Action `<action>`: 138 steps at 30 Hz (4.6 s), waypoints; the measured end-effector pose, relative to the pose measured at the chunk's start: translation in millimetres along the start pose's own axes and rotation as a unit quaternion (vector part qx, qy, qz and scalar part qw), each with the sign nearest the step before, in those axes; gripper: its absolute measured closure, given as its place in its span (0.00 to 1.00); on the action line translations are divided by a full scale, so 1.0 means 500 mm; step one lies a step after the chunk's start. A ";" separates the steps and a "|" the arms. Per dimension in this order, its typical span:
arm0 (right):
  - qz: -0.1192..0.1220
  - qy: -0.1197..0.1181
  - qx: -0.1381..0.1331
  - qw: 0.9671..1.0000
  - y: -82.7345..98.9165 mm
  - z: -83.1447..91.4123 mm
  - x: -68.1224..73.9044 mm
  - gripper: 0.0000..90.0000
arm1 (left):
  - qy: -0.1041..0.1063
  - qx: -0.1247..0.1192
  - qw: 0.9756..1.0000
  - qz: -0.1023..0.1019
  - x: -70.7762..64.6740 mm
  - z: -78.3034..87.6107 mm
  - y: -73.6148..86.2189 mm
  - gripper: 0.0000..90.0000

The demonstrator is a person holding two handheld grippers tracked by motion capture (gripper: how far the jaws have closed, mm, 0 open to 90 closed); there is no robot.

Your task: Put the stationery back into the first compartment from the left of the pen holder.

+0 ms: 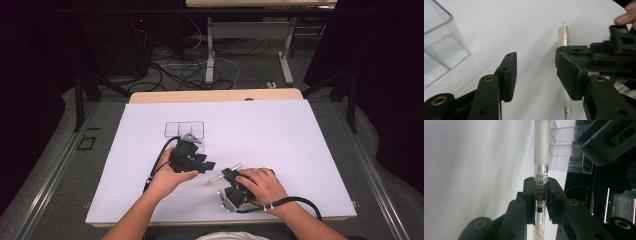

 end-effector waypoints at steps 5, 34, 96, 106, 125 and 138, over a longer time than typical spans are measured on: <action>-0.017 0.010 0.002 1.000 0.007 0.009 -0.012 0.88 | -0.029 -0.023 0.998 -0.041 0.023 0.013 0.008 0.47; -0.300 0.058 -0.083 0.948 0.006 0.009 -0.066 0.88 | -0.147 -0.122 0.981 0.020 0.140 0.139 0.089 0.00; -0.614 0.119 -0.251 0.739 -0.072 -0.233 -0.379 0.88 | -0.182 -0.160 0.969 0.055 0.191 0.168 0.116 0.00; -0.623 0.138 -0.243 0.730 -0.050 -0.276 -0.371 0.88 | -0.179 -0.160 0.969 0.054 0.189 0.169 0.117 0.00; -0.628 0.131 -0.222 0.734 -0.052 -0.322 -0.344 0.88 | -0.176 -0.158 0.970 0.054 0.187 0.167 0.117 0.00; -0.636 0.111 -0.207 0.735 -0.056 -0.335 -0.324 0.88 | -0.177 -0.157 0.970 0.054 0.188 0.167 0.119 0.00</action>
Point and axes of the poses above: each handheld gripper's, and its own axes: z roughly backward along the jaws, y roughly out of its underside, x roughly to its left, the point moved 9 cm from there along -z, roughly forward along the jaws, and after that the axes turned 15 degrees about -x, right-handed, at the moved point
